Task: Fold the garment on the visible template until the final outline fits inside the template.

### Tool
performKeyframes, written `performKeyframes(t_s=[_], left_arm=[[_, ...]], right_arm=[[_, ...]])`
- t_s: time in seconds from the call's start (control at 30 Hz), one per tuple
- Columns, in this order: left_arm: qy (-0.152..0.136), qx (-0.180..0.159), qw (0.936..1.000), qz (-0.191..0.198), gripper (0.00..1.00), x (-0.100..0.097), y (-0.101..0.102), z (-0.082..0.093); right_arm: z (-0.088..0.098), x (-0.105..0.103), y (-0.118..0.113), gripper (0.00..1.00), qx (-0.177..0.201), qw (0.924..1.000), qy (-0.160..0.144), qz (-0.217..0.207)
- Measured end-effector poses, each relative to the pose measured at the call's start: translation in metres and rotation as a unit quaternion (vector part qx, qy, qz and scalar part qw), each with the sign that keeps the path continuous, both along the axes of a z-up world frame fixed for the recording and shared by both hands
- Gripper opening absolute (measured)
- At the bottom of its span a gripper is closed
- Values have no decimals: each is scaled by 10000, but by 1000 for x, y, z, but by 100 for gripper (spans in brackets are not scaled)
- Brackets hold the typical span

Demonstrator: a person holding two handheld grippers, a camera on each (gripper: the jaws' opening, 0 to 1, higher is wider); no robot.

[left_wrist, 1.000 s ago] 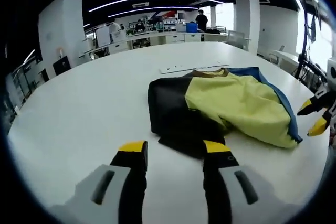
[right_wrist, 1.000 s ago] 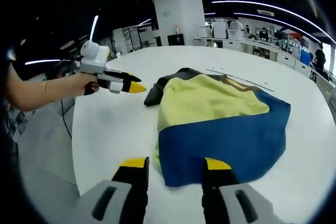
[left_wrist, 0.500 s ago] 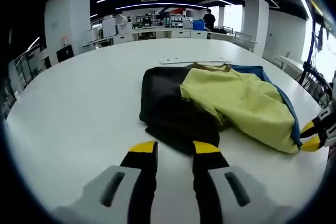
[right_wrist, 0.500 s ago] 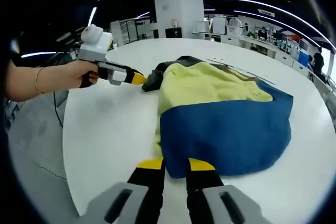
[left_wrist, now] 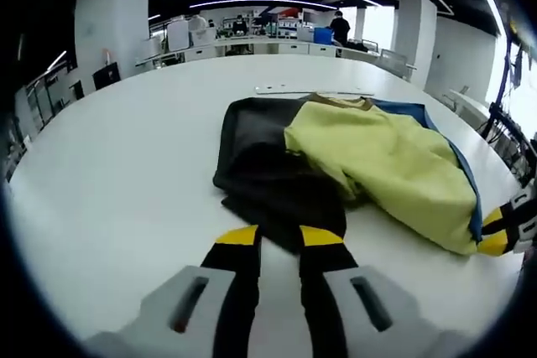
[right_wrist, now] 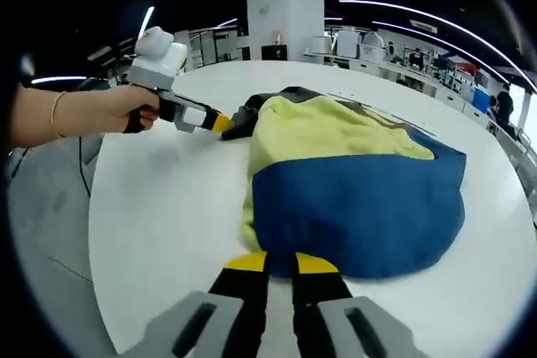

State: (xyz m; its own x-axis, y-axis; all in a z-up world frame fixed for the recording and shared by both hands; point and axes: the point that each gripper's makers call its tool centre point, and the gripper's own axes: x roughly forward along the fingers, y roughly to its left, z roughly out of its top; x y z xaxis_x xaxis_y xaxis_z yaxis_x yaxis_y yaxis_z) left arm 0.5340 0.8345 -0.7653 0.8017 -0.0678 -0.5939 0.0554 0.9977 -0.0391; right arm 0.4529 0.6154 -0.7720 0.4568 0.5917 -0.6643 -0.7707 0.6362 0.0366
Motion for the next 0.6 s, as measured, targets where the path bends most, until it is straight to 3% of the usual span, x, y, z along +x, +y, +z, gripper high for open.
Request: performKeyframes(t_s=[0.1,0.17,0.3,0.47,0.6], left_arm=[[5,-66,10000,-9,1,0,-3,0],[33,62,9999,-96,0,0,-4,0],[144,172,9995,-203,0,-2,-3,0],[130,428,9988,-202,0,-14,14,8],[116,429,9990,-108,0,-24,30,14]], right_arm=[[3,0,-1,0,-84,9999,-109,21],[7,0,0,0,-193,9992,-326,135],[16,-1,-2,0,-82,9995,-299,67],[35,-1,-9,0,78,9994,-322,-75],[53,1,-15,0,267,9989,-351,-188]])
